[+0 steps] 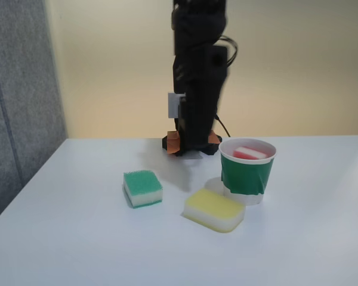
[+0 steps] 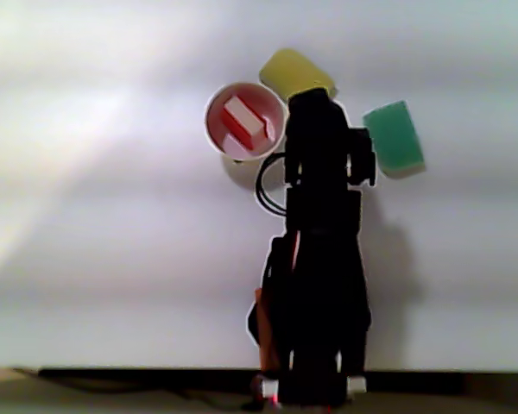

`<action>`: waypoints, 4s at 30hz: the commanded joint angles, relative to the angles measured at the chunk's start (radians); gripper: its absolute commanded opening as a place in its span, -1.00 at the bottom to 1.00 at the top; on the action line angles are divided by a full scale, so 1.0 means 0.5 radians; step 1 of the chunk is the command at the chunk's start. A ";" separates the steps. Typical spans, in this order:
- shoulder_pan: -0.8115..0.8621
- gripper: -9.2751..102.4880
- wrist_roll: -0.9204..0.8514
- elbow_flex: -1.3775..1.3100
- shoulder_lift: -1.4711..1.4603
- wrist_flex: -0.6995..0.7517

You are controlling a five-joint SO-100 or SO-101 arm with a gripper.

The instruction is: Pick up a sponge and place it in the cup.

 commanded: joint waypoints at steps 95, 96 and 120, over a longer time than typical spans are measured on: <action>-0.058 -0.83 0.144 1.301 1.310 0.279; -0.058 -0.83 0.144 1.301 1.310 0.279; -0.058 -0.83 0.144 1.301 1.310 0.279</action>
